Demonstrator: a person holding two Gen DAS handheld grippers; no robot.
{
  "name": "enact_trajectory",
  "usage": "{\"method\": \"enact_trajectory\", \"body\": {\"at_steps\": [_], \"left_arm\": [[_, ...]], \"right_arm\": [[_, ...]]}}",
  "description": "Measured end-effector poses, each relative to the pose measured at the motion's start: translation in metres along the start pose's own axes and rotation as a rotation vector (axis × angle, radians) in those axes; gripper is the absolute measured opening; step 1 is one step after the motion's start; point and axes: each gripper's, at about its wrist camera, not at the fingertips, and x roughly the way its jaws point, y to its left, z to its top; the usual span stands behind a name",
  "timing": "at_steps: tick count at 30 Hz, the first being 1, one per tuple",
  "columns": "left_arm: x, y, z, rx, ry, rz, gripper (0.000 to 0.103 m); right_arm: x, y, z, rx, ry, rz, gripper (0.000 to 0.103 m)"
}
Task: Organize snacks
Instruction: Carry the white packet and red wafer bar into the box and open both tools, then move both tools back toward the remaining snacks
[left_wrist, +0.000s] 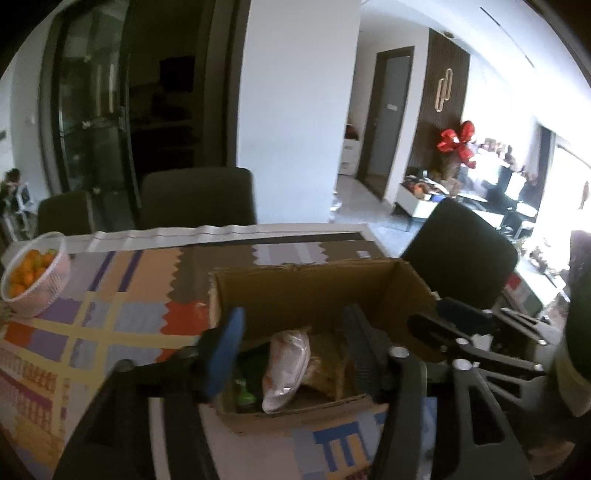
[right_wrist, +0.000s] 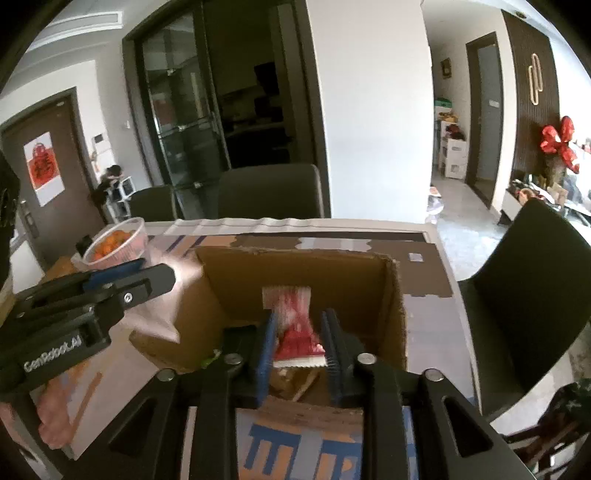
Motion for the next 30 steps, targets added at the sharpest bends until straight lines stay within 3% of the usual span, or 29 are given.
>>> {"method": "enact_trajectory", "body": {"at_steps": [10,19,30], "left_arm": [[-0.043,-0.017,-0.025,0.027,-0.028,-0.014,0.059],[-0.066,-0.030,-0.063,-0.006,0.036,-0.051,0.060],[-0.067,-0.040,-0.111,-0.033,0.132,-0.073,0.061]], "right_arm": [[-0.043,0.007,-0.023,-0.021,-0.055,-0.007,0.041],[-0.084,0.012,-0.052,-0.043,-0.093,-0.025,0.041],[-0.094,0.007,-0.097,-0.008,-0.025,-0.014,0.041]]}}
